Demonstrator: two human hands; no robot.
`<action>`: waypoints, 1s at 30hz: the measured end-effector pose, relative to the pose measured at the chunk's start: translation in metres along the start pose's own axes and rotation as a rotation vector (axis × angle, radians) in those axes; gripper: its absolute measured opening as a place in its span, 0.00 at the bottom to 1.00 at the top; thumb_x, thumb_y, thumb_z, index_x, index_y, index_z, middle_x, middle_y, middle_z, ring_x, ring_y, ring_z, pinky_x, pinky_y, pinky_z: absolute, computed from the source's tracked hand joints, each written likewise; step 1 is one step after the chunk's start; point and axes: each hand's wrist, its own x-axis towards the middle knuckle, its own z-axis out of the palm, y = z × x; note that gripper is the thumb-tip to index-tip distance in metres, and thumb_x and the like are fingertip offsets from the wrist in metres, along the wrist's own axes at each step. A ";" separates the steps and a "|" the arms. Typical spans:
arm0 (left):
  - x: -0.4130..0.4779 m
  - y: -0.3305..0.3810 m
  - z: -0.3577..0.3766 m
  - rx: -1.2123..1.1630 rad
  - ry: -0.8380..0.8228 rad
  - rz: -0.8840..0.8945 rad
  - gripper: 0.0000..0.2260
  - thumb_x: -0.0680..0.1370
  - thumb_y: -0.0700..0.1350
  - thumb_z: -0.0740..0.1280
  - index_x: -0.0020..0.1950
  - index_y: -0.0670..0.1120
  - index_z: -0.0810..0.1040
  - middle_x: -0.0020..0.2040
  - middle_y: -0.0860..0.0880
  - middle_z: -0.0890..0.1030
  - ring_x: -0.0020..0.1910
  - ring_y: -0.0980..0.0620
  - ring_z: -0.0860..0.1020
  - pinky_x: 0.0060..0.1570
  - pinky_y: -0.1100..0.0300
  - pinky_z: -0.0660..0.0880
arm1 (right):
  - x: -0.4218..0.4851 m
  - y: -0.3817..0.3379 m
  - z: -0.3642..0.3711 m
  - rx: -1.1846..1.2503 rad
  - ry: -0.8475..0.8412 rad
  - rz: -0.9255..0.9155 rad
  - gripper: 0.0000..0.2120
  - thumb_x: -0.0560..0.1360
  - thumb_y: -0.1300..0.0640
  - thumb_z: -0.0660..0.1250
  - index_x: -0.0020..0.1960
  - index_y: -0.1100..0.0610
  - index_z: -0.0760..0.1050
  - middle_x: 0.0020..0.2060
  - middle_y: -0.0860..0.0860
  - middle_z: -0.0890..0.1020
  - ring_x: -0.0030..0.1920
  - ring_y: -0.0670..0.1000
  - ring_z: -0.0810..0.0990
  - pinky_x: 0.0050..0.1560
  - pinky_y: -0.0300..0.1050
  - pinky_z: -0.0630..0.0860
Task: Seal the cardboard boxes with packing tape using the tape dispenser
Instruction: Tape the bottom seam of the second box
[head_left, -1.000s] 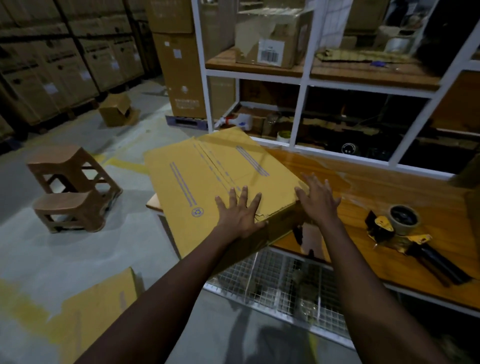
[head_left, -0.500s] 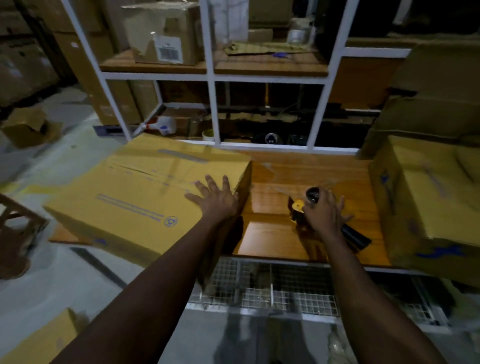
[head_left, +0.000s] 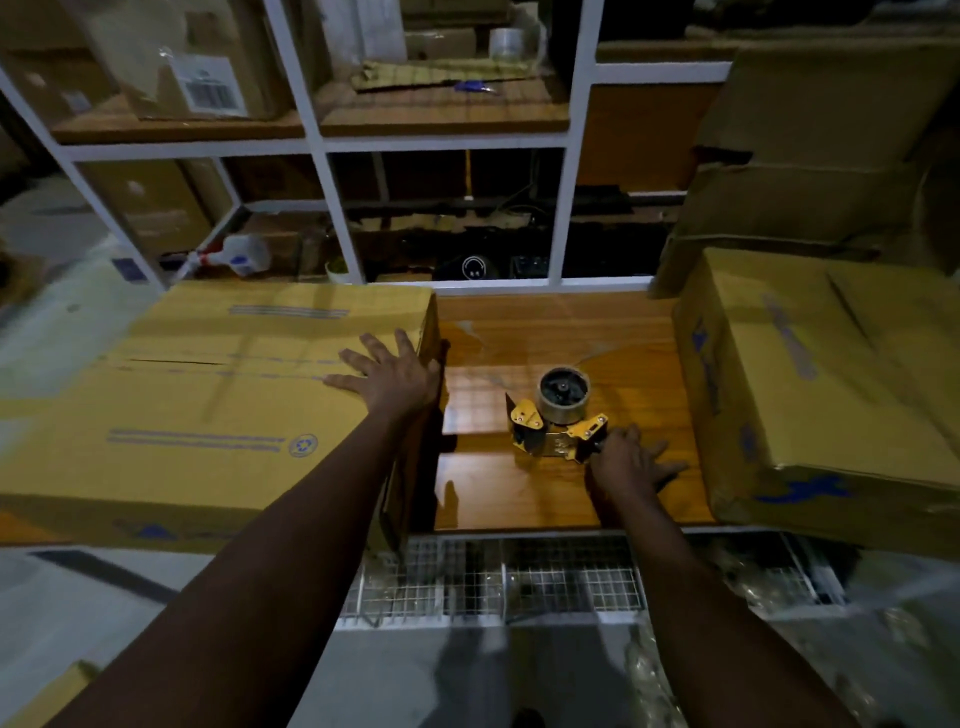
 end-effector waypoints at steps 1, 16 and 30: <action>0.001 0.001 0.000 -0.005 -0.004 -0.002 0.34 0.80 0.65 0.51 0.81 0.49 0.48 0.79 0.34 0.44 0.74 0.24 0.43 0.61 0.19 0.42 | -0.001 0.000 0.002 -0.011 0.000 -0.005 0.23 0.77 0.46 0.65 0.69 0.49 0.67 0.73 0.54 0.64 0.72 0.69 0.56 0.67 0.77 0.48; 0.006 -0.024 -0.005 -0.046 -0.064 0.097 0.29 0.81 0.65 0.44 0.80 0.57 0.44 0.81 0.42 0.40 0.77 0.32 0.39 0.66 0.25 0.39 | -0.006 -0.038 -0.017 0.118 0.130 -0.055 0.22 0.77 0.49 0.65 0.69 0.51 0.63 0.66 0.57 0.71 0.65 0.63 0.70 0.59 0.63 0.66; 0.061 -0.169 -0.029 0.052 -0.017 0.268 0.26 0.82 0.62 0.44 0.80 0.59 0.45 0.81 0.45 0.44 0.78 0.36 0.45 0.70 0.30 0.46 | -0.062 -0.180 -0.114 0.293 0.475 -0.163 0.21 0.78 0.49 0.63 0.68 0.52 0.64 0.64 0.57 0.72 0.63 0.63 0.69 0.58 0.62 0.64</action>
